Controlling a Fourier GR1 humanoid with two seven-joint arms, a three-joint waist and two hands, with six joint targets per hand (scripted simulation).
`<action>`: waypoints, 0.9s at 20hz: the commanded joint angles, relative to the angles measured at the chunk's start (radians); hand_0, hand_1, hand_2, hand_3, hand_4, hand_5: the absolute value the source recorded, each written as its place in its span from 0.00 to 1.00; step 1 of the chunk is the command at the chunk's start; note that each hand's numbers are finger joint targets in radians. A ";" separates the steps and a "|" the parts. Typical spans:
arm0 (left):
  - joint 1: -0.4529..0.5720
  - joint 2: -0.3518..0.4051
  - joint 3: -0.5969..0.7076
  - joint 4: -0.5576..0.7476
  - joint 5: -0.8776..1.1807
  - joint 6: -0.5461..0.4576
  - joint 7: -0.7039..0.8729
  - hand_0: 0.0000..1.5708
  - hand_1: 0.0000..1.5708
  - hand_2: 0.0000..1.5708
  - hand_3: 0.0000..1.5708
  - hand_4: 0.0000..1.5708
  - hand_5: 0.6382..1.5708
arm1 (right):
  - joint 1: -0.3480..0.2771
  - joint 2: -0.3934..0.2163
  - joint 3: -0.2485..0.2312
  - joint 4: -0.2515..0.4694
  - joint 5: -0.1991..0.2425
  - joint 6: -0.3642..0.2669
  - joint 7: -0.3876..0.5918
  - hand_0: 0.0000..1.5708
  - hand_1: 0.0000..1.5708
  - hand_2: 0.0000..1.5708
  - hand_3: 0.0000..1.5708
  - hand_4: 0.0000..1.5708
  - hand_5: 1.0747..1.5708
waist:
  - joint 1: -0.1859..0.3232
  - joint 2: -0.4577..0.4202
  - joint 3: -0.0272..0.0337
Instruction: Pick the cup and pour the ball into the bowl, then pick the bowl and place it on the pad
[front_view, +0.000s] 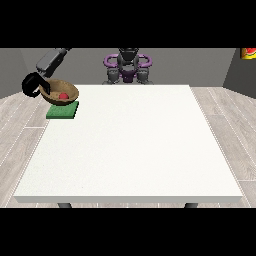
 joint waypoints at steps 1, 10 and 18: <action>0.023 0.057 0.040 0.075 -0.003 -0.038 -0.074 0.00 0.00 0.00 0.00 0.76 0.99 | -0.006 -0.025 -0.031 -0.013 -0.027 0.001 -0.009 0.95 0.95 0.89 0.51 0.00 0.95 | -0.017 0.023 -0.0009; 0.027 0.008 -0.007 0.052 -0.025 0.000 -0.118 0.00 0.00 0.00 0.00 0.76 0.99 | -0.050 0.036 0.014 -0.009 0.020 -0.092 -0.061 0.80 0.80 0.86 0.58 0.07 0.92 | 0.008 0.039 -0.0006; -0.026 0.050 -0.012 0.045 0.021 -0.019 -0.048 0.00 0.00 0.00 0.00 0.77 1.00 | -0.113 0.010 0.073 0.027 0.061 -0.006 0.010 0.00 0.00 0.00 0.00 0.00 0.67 | 0.038 0.045 -0.0003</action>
